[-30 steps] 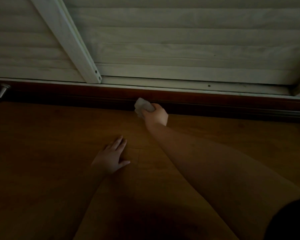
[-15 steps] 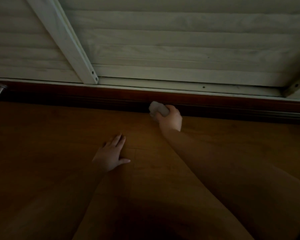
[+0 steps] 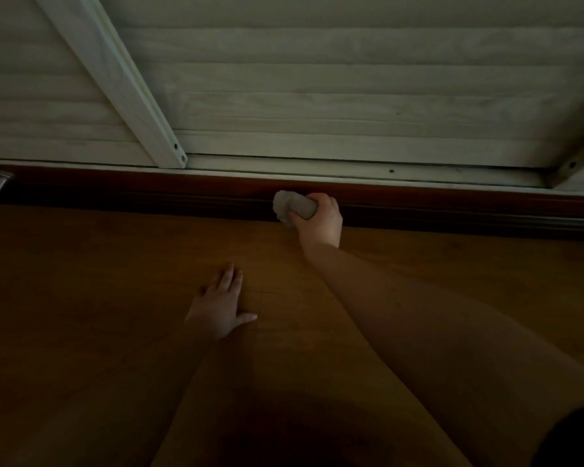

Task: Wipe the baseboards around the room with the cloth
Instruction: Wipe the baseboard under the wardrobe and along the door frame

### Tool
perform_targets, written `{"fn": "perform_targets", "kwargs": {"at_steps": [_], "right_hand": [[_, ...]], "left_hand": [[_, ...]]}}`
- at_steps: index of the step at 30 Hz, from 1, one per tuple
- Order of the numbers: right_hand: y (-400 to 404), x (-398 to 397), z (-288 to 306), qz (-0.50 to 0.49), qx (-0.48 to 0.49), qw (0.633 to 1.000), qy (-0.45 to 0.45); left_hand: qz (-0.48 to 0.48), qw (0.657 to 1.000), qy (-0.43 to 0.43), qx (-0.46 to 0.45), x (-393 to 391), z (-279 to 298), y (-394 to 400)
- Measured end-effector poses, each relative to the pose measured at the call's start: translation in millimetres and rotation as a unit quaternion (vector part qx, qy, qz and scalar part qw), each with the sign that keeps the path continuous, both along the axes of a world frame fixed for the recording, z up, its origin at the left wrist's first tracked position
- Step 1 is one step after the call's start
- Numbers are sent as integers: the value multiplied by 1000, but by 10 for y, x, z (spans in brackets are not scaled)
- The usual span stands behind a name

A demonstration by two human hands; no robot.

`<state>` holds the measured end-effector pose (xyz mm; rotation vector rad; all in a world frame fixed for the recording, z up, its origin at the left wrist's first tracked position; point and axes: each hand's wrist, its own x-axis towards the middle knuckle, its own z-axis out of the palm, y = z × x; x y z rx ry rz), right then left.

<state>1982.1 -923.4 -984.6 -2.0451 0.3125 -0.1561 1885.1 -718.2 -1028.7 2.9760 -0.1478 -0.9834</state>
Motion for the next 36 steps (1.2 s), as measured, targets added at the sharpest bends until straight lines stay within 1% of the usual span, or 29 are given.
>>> {"fn": "perform_targets", "kwargs": {"at_steps": [5, 11, 14, 18, 21, 24, 27, 31, 33, 36], "right_hand": [[-360, -74, -27, -26, -4, 1000, 5], [-1033, -184, -50, -64, -49, 997, 11], [-1388, -259, -52, -98, -53, 993, 22], [-1746, -354, -62, -159, -58, 985, 25], [-1760, -400, -89, -186, -70, 980, 23], [-1538, -425, -117, -158, -70, 985, 11], [-1176, -382, -91, -91, -51, 995, 4], [-736, -223, -4, -21, -44, 999, -24], [-648, -167, 2, -8, -35, 999, -23], [-687, -130, -18, -16, -30, 999, -20]], "left_hand": [[-45, 999, -29, 3, 69, 0, -89], [-95, 994, -39, -25, 266, -41, -490], [-116, 992, -36, -44, 352, -76, -701], [-120, 992, -25, -33, 412, -129, -843], [-120, 992, -25, -29, 427, -121, -851], [-117, 992, -25, -31, 419, -94, -848], [-114, 993, -22, -33, 407, -71, -870], [-102, 994, -16, -36, 411, -75, -891], [-98, 994, -15, -35, 401, -86, -896], [-95, 995, -7, -24, 415, -87, -944]]}}
